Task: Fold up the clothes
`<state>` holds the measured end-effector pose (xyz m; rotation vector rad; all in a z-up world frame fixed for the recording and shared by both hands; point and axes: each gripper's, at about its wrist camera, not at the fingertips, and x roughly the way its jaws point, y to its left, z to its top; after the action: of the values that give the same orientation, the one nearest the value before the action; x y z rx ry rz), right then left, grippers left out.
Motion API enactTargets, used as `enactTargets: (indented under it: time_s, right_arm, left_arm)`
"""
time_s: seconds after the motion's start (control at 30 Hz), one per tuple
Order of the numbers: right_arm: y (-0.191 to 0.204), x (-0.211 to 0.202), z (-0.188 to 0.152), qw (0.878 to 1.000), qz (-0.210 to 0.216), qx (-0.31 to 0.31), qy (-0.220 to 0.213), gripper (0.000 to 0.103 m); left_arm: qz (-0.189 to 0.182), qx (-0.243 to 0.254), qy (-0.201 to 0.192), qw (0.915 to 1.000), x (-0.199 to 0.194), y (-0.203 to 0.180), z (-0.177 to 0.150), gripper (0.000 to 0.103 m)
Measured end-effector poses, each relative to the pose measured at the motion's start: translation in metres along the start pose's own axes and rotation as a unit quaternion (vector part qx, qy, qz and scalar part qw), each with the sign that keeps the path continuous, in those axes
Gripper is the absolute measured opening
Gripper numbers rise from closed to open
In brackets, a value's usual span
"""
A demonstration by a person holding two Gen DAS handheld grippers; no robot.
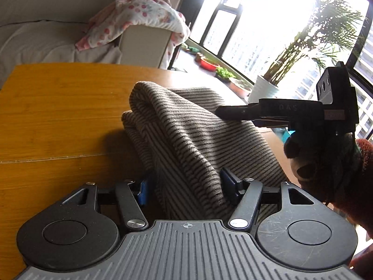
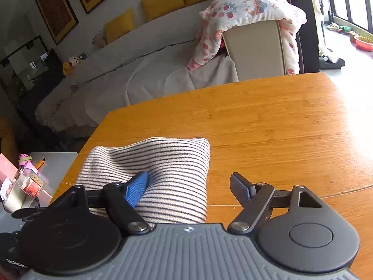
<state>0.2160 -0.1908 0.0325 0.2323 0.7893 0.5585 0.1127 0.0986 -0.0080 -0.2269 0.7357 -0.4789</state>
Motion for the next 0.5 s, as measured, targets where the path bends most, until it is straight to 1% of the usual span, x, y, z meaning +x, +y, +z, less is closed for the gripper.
enactTargets:
  time_s: [0.03,0.1,0.17,0.2,0.3,0.37,0.43,0.47,0.5]
  right_arm:
    - [-0.004,-0.004,-0.003,1.0,0.012,0.014,0.001,0.082]
    - [-0.01,-0.013,-0.01,0.999,0.037,0.037,0.004,0.09]
    - [-0.013,-0.018,-0.023,0.997,0.064,0.05,0.016,0.091]
    - [-0.015,-0.02,-0.029,0.995,0.078,0.056,0.022,0.091]
    - [-0.013,-0.023,-0.052,0.993,0.091,0.063,0.04,0.092]
    - [-0.009,-0.028,-0.064,0.992,0.104,0.061,0.034,0.092]
    - [-0.005,-0.029,-0.069,0.989,0.123,0.068,0.04,0.088]
    - [0.0,-0.031,-0.07,0.99,0.116,0.064,0.036,0.086]
    - [0.008,-0.035,-0.07,0.992,0.11,0.046,0.029,0.083]
  left_arm:
    - [0.0,0.0,0.0,1.0,0.0,0.0,0.0,0.067]
    - [0.0,-0.002,0.001,1.0,-0.001,0.001,0.0,0.068]
    - [0.0,-0.003,0.001,1.0,-0.001,0.002,0.0,0.068]
    - [0.0,-0.004,0.001,1.0,-0.001,0.002,0.0,0.068]
    - [-0.001,-0.007,0.002,1.0,0.002,0.003,0.003,0.069]
    - [-0.002,-0.009,0.002,1.0,0.003,0.005,0.003,0.07]
    - [-0.004,-0.013,0.003,0.9999,0.003,0.006,0.003,0.07]
    - [-0.004,-0.015,0.003,0.9999,0.003,0.007,0.003,0.07]
    - [-0.003,-0.016,0.003,0.9999,0.003,0.007,0.003,0.07]
